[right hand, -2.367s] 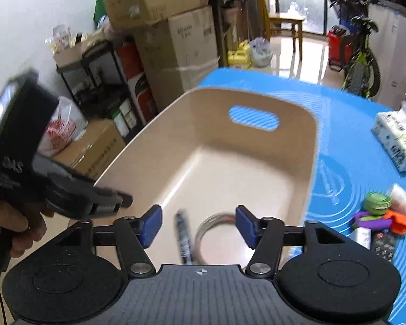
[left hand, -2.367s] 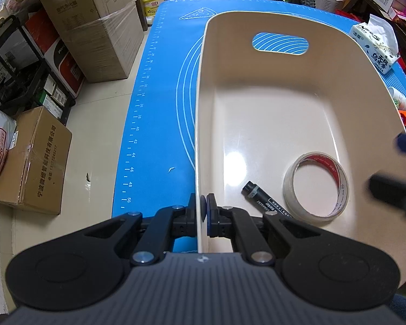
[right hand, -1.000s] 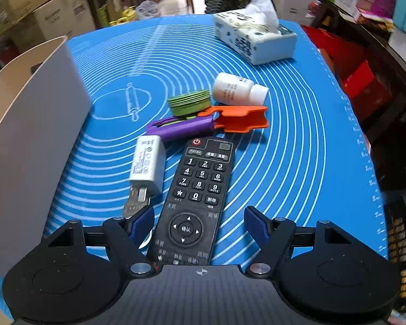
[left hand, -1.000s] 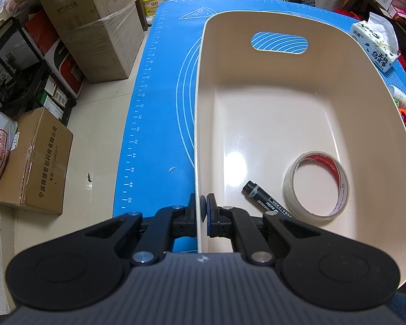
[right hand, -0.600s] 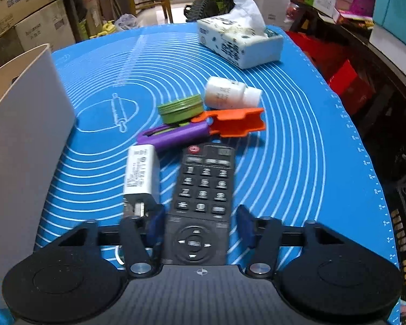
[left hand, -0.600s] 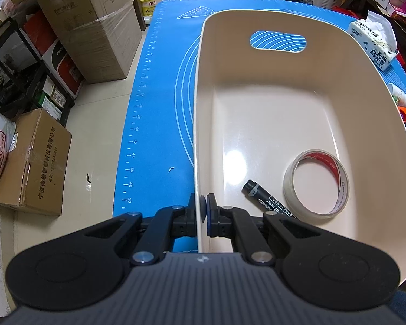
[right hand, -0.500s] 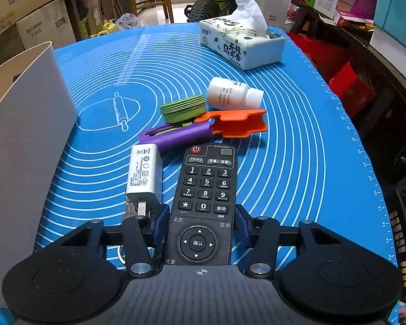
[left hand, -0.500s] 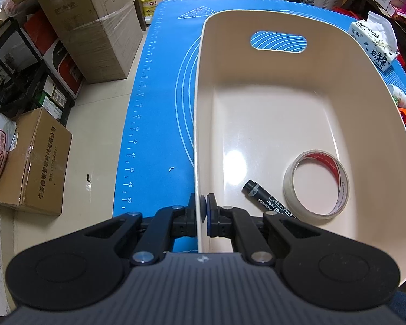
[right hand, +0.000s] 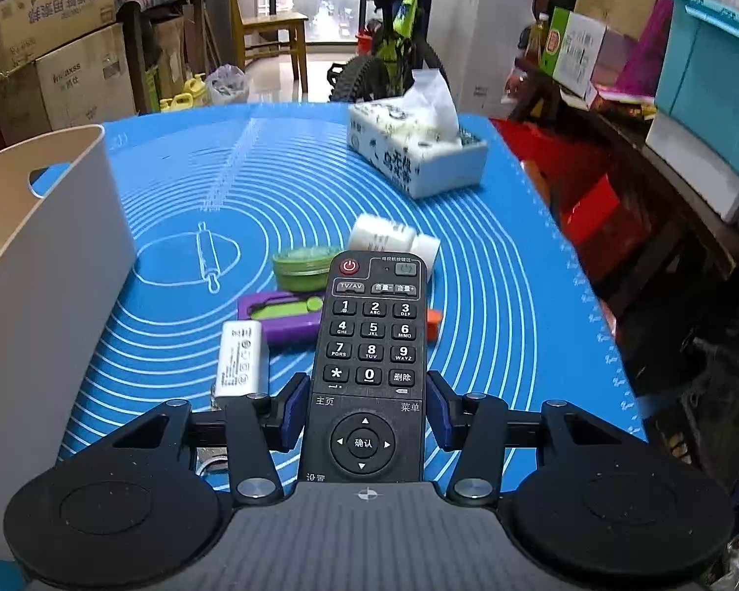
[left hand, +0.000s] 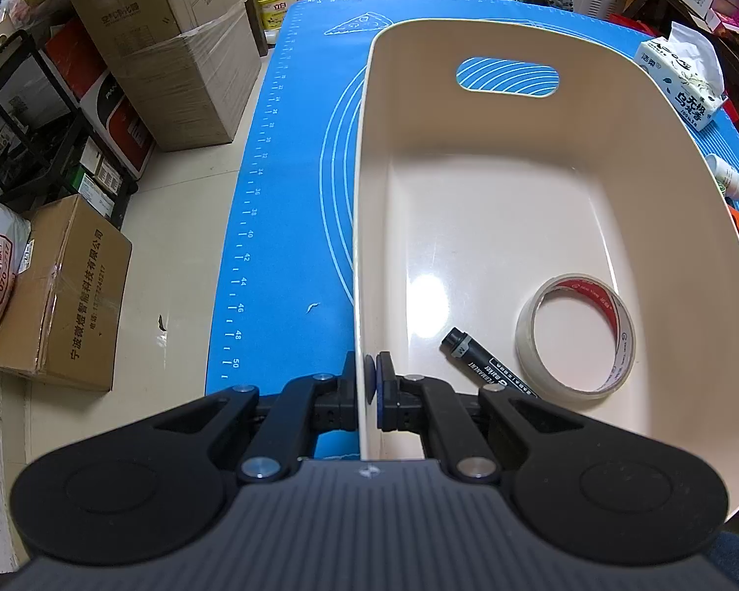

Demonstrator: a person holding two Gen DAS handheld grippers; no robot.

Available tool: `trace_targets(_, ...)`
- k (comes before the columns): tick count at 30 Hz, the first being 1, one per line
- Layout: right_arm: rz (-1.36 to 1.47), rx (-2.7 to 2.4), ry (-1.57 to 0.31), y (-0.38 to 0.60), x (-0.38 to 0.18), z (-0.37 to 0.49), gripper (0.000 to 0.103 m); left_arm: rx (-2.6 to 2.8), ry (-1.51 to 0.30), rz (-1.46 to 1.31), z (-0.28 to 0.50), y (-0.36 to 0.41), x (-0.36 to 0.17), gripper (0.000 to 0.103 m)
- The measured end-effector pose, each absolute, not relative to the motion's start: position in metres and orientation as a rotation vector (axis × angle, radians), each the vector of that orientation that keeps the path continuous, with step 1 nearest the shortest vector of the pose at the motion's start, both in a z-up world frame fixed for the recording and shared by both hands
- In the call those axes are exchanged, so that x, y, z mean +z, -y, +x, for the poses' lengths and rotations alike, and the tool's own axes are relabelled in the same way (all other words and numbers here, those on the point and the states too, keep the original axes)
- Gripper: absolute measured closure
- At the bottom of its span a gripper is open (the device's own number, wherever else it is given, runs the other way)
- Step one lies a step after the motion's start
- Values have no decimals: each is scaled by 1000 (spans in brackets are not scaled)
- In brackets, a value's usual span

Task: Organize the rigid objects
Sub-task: 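Carry the TV remote into the bin and release it with the right gripper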

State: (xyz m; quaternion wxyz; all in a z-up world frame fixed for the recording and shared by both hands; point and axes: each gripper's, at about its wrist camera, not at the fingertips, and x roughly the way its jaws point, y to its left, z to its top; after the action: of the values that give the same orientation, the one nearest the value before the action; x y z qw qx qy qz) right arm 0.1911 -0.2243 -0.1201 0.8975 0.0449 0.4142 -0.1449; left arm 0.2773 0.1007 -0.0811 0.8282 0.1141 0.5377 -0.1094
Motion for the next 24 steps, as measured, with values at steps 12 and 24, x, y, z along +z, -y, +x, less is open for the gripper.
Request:
trace_targets(12, 88, -197, -701, 198, -50, 191, 48, -231, -1140, 242, 277, -101, -81, 97)
trace_targets(24, 165, 47, -610, 118, -1, 209, 48, -233, -1142, 236, 276, -101, -81, 97)
